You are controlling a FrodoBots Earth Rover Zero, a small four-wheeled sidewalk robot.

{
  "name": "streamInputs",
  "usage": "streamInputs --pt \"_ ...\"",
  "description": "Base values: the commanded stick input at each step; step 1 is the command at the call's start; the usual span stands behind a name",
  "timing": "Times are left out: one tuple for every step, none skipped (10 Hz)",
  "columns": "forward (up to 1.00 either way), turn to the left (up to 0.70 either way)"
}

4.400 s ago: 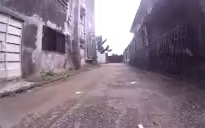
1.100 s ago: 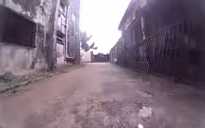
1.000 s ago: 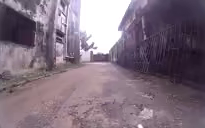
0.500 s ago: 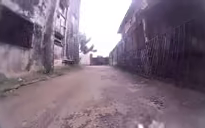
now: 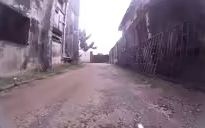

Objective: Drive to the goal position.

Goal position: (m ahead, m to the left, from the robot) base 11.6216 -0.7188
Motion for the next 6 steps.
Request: streamInputs --pt "0.50 0.00" --pt "0.50 0.00" --pt "0.50 0.00" --pt "0.50 0.00" --pt "0.50 0.00" --pt "0.50 0.00"
